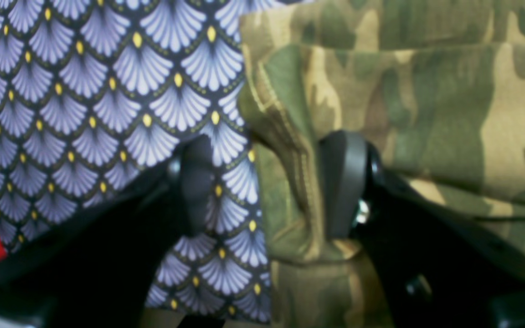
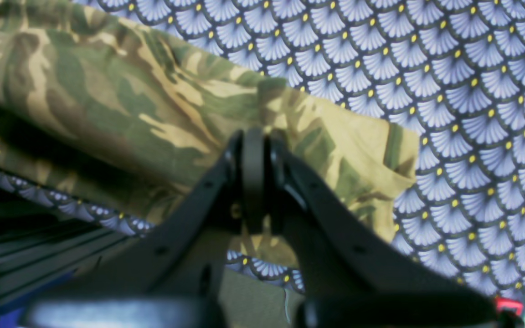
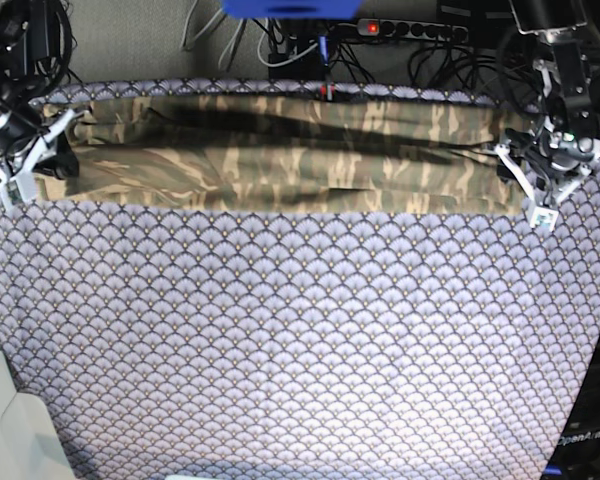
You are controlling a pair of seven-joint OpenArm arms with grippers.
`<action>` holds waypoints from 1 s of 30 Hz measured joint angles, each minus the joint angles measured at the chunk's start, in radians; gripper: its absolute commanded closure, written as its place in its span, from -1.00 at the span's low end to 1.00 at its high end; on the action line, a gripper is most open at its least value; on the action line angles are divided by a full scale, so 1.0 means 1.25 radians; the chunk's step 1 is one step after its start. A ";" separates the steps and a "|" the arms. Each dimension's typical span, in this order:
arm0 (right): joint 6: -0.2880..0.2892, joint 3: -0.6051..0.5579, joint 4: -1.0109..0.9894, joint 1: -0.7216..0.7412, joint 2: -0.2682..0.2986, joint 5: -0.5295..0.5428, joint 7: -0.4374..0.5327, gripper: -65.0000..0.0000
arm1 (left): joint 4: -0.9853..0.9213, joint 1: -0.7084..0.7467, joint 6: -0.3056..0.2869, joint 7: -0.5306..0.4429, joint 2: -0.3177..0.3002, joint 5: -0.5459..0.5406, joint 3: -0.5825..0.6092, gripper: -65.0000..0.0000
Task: Fold the T-shirt properly
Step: 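Hold both strip ends with the grippers and pull them apart taut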
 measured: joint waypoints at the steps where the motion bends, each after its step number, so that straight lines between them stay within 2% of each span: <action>1: 0.000 0.000 -0.008 -0.001 0.000 0.001 -0.001 1.00 | 0.000 0.000 0.000 0.000 0.001 0.001 0.000 -0.10; 10: 0.003 -0.002 -0.159 0.041 0.000 0.000 0.007 1.00 | 0.000 0.000 0.000 -0.001 0.002 0.001 -0.001 -0.10; 16: 0.003 -0.034 -0.231 0.065 0.018 -0.006 0.001 0.99 | 0.000 0.000 0.000 -0.003 0.002 0.001 -0.001 -0.10; 18: 0.003 -0.054 -0.231 0.068 0.020 -0.006 0.001 0.85 | 0.000 0.000 0.000 0.000 0.002 0.002 -0.001 -0.10; 24: 0.003 -0.061 -0.231 0.066 0.019 -0.009 -0.005 0.16 | 0.000 0.000 0.000 0.000 0.002 0.002 -0.001 -0.10; 28: 0.002 -0.058 -0.229 0.072 0.020 -0.010 -0.071 -0.26 | 0.000 0.000 0.000 0.000 0.003 0.002 -0.001 -0.10; 30: 0.003 -0.049 -0.229 0.087 0.035 -0.006 -0.092 -0.34 | 0.002 0.000 0.000 0.000 0.005 0.001 -0.001 -0.10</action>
